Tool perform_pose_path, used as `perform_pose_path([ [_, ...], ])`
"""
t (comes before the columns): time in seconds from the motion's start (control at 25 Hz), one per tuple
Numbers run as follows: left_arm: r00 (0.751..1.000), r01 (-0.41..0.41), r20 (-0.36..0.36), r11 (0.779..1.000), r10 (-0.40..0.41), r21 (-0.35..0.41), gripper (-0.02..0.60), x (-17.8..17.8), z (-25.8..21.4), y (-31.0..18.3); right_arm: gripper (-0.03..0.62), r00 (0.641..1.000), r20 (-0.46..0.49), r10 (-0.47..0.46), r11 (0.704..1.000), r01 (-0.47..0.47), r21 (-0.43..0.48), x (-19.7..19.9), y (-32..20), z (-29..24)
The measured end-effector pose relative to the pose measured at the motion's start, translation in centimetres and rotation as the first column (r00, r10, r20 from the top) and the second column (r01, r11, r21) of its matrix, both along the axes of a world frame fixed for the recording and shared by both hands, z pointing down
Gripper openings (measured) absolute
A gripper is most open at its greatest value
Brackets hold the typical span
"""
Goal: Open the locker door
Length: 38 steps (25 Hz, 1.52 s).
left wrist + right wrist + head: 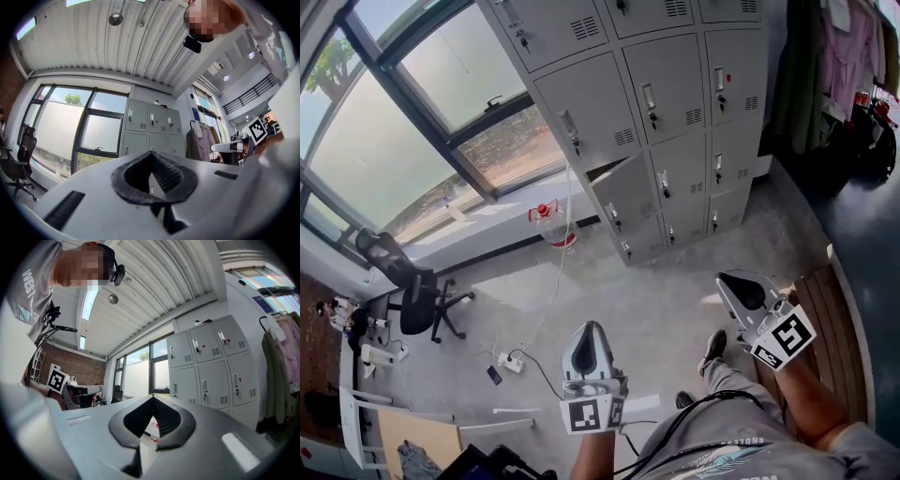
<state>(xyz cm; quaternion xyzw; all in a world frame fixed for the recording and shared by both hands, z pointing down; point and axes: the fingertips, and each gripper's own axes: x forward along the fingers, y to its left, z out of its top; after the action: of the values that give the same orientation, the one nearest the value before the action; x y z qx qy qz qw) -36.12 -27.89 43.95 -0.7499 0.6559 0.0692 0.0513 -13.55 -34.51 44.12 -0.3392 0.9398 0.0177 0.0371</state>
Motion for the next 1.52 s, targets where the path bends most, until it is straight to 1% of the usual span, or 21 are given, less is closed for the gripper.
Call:
perform_pose_path([
  [0.16, 1.0, -0.031, 0.001, 0.999, 0.031, 0.018, 0.006, 1.0, -1.0, 3.1, -0.006, 1.0, -0.011, 0.022, 1.0, -0.021, 0.02, 1.8, 3.9, -1.4],
  [0.28, 0.998, -0.053, 0.02, 0.998, 0.052, 0.032, 0.006, 1.9, -1.3, 4.8, -0.006, 0.999, -0.006, 0.04, 0.998, -0.04, 0.042, 3.7, 6.0, -2.4],
  [0.4, 0.997, -0.059, 0.052, 0.997, 0.057, 0.04, 0.006, 2.3, -1.6, 5.8, -0.006, 0.999, -0.007, 0.054, 0.997, -0.053, 0.058, 5.2, 6.8, -3.0],
  [0.48, 0.997, -0.053, 0.057, 0.998, 0.05, 0.046, 0.006, 2.6, -2.0, 6.6, -0.006, 0.999, -0.001, 0.052, 0.997, -0.052, 0.059, 6.1, 7.3, -3.2],
  [0.6, 0.998, -0.051, 0.046, 0.998, 0.049, 0.044, 0.006, 3.4, -2.0, 7.4, -0.006, 1.0, 0.008, 0.029, 0.998, -0.03, 0.053, 6.9, 7.7, -3.2],
  [0.72, 0.998, -0.048, 0.032, 0.999, 0.047, 0.02, 0.006, 4.8, -1.4, 8.5, -0.006, 1.0, 0.021, 0.02, 0.999, -0.021, 0.04, 8.2, 8.6, -3.1],
  [0.88, 0.999, -0.038, 0.025, 0.999, 0.039, -0.018, 0.006, 7.3, -0.3, 11.5, -0.006, 1.0, 0.01, 0.014, 0.999, -0.015, 0.038, 10.7, 11.9, -3.0],
  [1.0, 0.999, -0.037, 0.027, 0.999, 0.038, -0.033, 0.006, 10.0, 0.3, 14.3, -0.006, 1.0, -0.003, 0.017, 0.999, -0.017, 0.031, 13.3, 15.1, -2.8],
  [1.12, 0.999, -0.041, 0.024, 0.998, 0.042, -0.037, 0.006, 13.2, 0.6, 17.7, -0.006, 1.0, -0.01, 0.021, 0.999, -0.021, 0.032, 16.2, 18.7, -2.7],
  [1.28, 0.998, -0.054, 0.02, 0.998, 0.055, -0.036, 0.006, 17.2, 0.3, 22.7, -0.006, 1.0, -0.017, 0.011, 1.0, -0.01, 0.026, 19.1, 24.4, -2.5],
  [1.4, 0.998, -0.058, 0.015, 0.998, 0.059, -0.034, 0.006, 19.2, -0.5, 25.8, -0.006, 1.0, -0.017, -0.003, 1.0, 0.003, 0.022, 20.1, 27.7, -2.6],
  [1.52, 0.997, -0.068, 0.02, 0.997, 0.069, -0.024, 0.006, 20.1, -1.1, 28.4, -0.006, 1.0, -0.018, -0.023, 0.999, 0.023, 0.026, 20.1, 30.5, -2.8],
])
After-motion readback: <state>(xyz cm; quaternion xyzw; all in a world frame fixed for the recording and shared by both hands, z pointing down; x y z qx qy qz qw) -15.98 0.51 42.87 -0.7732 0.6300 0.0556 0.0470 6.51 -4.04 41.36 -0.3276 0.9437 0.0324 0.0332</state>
